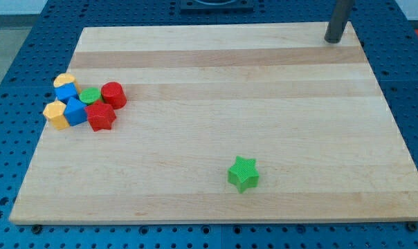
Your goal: Place the arm below to the yellow hexagon
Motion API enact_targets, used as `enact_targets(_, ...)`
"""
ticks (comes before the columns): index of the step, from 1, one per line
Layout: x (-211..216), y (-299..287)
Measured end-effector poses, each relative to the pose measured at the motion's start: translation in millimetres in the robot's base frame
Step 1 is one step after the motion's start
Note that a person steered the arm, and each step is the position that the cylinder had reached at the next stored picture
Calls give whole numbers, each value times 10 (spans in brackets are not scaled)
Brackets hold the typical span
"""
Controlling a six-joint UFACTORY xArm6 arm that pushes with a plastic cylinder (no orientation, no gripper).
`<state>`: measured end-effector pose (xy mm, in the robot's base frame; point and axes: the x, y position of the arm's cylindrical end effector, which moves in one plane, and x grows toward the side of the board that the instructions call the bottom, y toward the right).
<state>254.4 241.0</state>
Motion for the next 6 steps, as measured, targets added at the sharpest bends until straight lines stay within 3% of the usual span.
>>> enact_targets(1,263,-84)
enact_targets(2,732,-530)
enact_targets(5,2205,-2034)
enact_targets(6,2610,-2783)
